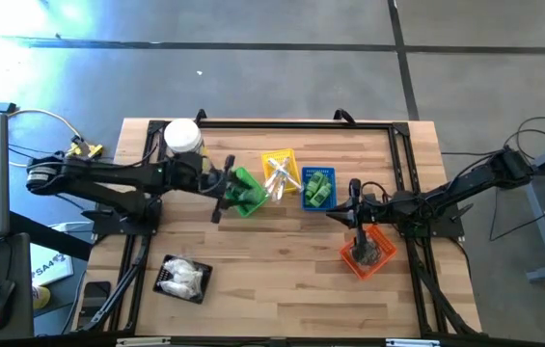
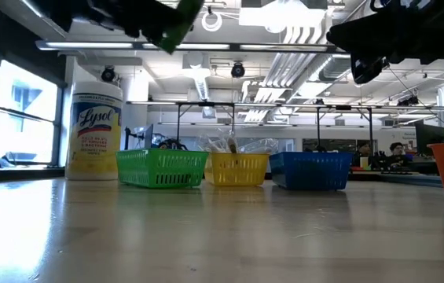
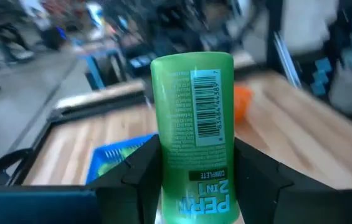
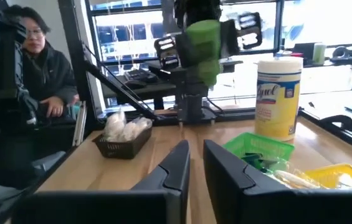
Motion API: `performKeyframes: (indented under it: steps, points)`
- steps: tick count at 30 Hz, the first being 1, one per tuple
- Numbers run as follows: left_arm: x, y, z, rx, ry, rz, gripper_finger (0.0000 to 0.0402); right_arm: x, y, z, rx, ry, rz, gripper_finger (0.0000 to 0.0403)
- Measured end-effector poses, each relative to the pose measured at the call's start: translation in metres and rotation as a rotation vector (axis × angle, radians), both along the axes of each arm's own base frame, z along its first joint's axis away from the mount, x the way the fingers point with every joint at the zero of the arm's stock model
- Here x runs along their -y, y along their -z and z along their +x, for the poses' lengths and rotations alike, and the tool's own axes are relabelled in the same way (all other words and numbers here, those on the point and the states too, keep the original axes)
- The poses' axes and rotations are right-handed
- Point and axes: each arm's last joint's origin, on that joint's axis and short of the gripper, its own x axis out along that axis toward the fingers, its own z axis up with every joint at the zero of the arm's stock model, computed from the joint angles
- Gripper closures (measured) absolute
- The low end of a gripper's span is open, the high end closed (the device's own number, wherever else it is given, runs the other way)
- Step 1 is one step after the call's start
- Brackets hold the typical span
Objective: Pick & Place Travel size toiletries
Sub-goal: Put the green shampoo into the blue basket
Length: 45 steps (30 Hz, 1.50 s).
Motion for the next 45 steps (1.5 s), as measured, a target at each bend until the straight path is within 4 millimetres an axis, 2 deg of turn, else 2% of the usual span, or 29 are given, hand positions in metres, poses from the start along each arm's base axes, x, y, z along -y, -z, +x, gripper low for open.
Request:
performKeyframes:
  steps: [5,11,17,22,27,34,45]
  points:
    - [-0.004,0.01,0.018,0.131,-0.049,-0.096,0.0247,0.001,-0.002,0.0,0.021,0.035,-0.031,0.032]
    - [-0.007,0.025,0.049,0.169,-0.081,-0.106,0.0247,0.003,-0.01,0.001,0.074,0.081,-0.057,0.0219]
    - [-0.009,0.027,0.082,0.198,-0.088,-0.106,0.0247,0.006,-0.024,0.012,0.098,0.132,-0.091,0.0108]
    - [-0.003,0.02,0.105,0.217,-0.061,-0.075,0.0247,0.011,-0.034,0.023,0.116,0.162,-0.088,0.0049]
    - [0.002,0.01,0.117,0.251,-0.038,-0.045,0.0247,0.016,-0.039,0.028,0.131,0.169,-0.08,0.0026]
    - [0.002,0.0,0.121,0.248,-0.033,-0.031,0.0247,0.02,-0.047,0.039,0.143,0.113,-0.07,0.0026]
    - [0.002,0.0,0.121,0.245,-0.033,-0.036,0.0247,0.025,-0.056,0.074,0.132,0.078,-0.096,0.0026]
